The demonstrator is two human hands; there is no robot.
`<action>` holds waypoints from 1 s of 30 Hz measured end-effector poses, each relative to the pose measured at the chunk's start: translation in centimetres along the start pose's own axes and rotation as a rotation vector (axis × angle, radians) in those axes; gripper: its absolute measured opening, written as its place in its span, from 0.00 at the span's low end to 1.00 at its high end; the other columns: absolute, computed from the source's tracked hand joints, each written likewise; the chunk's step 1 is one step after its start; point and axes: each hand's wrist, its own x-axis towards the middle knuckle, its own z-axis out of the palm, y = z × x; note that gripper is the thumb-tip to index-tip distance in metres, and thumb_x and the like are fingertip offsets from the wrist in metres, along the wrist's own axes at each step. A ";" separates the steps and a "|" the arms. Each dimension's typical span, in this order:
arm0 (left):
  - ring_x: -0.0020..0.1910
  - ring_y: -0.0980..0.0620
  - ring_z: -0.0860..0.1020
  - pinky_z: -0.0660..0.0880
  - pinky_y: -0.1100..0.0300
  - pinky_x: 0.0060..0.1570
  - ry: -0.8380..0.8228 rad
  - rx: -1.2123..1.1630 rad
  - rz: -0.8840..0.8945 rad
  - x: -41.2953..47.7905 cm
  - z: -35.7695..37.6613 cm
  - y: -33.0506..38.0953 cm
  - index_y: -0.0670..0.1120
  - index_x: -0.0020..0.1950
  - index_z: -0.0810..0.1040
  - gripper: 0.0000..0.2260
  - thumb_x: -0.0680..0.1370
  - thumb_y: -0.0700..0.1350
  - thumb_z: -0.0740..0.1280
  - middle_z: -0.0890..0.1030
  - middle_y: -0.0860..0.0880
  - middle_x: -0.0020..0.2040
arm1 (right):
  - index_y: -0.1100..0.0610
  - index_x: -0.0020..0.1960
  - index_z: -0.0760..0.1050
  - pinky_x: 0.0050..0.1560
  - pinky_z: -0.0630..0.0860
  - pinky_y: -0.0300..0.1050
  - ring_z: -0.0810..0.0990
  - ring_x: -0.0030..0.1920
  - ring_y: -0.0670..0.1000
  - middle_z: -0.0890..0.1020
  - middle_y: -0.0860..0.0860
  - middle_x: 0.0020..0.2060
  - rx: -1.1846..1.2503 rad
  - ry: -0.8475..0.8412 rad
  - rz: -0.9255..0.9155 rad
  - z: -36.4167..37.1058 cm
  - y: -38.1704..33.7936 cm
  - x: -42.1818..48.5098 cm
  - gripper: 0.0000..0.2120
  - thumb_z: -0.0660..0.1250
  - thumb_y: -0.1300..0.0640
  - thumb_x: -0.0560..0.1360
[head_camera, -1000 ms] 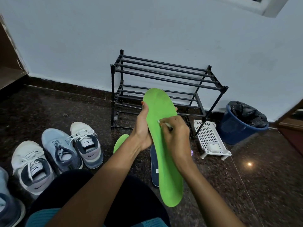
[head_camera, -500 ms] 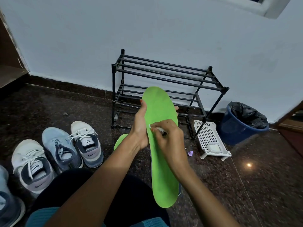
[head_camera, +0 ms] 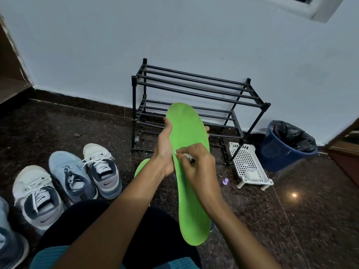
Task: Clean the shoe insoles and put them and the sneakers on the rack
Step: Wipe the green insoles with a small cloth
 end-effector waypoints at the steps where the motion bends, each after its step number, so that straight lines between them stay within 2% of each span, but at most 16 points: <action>1: 0.61 0.42 0.77 0.71 0.48 0.62 -0.004 0.003 -0.006 0.0 0.0 -0.1 0.37 0.62 0.75 0.41 0.76 0.69 0.41 0.78 0.38 0.61 | 0.63 0.45 0.81 0.40 0.65 0.22 0.71 0.38 0.37 0.75 0.51 0.40 -0.023 0.006 -0.005 -0.1 0.1 0.1 0.05 0.66 0.68 0.72; 4: 0.60 0.42 0.78 0.73 0.49 0.59 0.010 0.040 -0.019 0.0 0.3 -0.2 0.39 0.62 0.76 0.40 0.77 0.68 0.41 0.78 0.38 0.61 | 0.64 0.45 0.80 0.44 0.65 0.23 0.70 0.38 0.41 0.73 0.51 0.39 -0.112 0.078 -0.004 -0.6 0.6 1.4 0.05 0.66 0.69 0.72; 6: 0.57 0.43 0.79 0.76 0.50 0.55 0.073 0.075 -0.016 0.0 0.3 -0.3 0.40 0.61 0.77 0.38 0.77 0.67 0.42 0.80 0.39 0.59 | 0.64 0.47 0.80 0.49 0.68 0.31 0.72 0.40 0.45 0.71 0.49 0.39 -0.164 0.114 -0.003 -0.7 0.9 2.1 0.06 0.65 0.68 0.73; 8: 0.57 0.44 0.79 0.76 0.51 0.55 0.086 0.077 -0.022 0.0 0.3 -0.3 0.39 0.61 0.76 0.38 0.77 0.67 0.42 0.80 0.40 0.59 | 0.64 0.48 0.79 0.48 0.67 0.34 0.72 0.43 0.48 0.70 0.49 0.40 -0.187 0.113 -0.003 -0.5 1.0 2.1 0.06 0.65 0.68 0.74; 11: 0.59 0.43 0.78 0.72 0.50 0.60 0.044 0.059 -0.022 -0.2 0.3 -0.3 0.38 0.58 0.78 0.40 0.77 0.68 0.41 0.80 0.39 0.59 | 0.64 0.48 0.80 0.41 0.65 0.27 0.72 0.40 0.44 0.73 0.52 0.41 -0.112 0.056 0.015 0.0 0.6 1.2 0.06 0.65 0.68 0.73; 14: 0.52 0.44 0.81 0.74 0.50 0.57 0.071 0.049 -0.003 -0.2 0.1 -0.1 0.38 0.52 0.82 0.40 0.78 0.67 0.41 0.82 0.39 0.54 | 0.63 0.47 0.80 0.40 0.66 0.23 0.72 0.39 0.38 0.76 0.52 0.41 -0.011 -0.017 0.005 0.1 0.3 -0.1 0.06 0.66 0.67 0.73; 18: 0.61 0.41 0.76 0.70 0.47 0.64 0.016 0.039 -0.054 -0.1 0.1 -0.1 0.37 0.65 0.73 0.41 0.76 0.69 0.43 0.77 0.38 0.62 | 0.63 0.46 0.80 0.40 0.65 0.23 0.70 0.39 0.37 0.76 0.54 0.40 -0.043 -0.004 -0.008 -0.3 0.6 0.8 0.05 0.66 0.68 0.72; 21: 0.64 0.41 0.74 0.72 0.49 0.61 -0.016 0.066 -0.108 0.0 0.3 -0.3 0.37 0.67 0.72 0.42 0.75 0.70 0.43 0.75 0.37 0.64 | 0.64 0.46 0.80 0.41 0.64 0.22 0.69 0.39 0.37 0.75 0.55 0.41 -0.064 0.068 -0.017 -0.6 0.6 2.3 0.06 0.66 0.69 0.72; 25: 0.63 0.41 0.75 0.74 0.50 0.59 -0.056 0.019 -0.120 -0.3 0.3 -0.1 0.36 0.67 0.72 0.44 0.73 0.72 0.44 0.75 0.35 0.64 | 0.64 0.46 0.80 0.41 0.64 0.22 0.70 0.38 0.36 0.76 0.57 0.41 -0.018 0.045 -0.019 -0.3 0.2 2.2 0.06 0.66 0.68 0.72; 30: 0.59 0.40 0.78 0.66 0.42 0.66 -0.068 -0.086 -0.072 -0.4 0.2 -0.2 0.38 0.56 0.81 0.40 0.75 0.71 0.47 0.79 0.38 0.59 | 0.62 0.44 0.81 0.40 0.66 0.24 0.73 0.40 0.34 0.78 0.56 0.39 0.090 -0.027 -0.034 0.2 -0.1 -0.2 0.06 0.68 0.69 0.70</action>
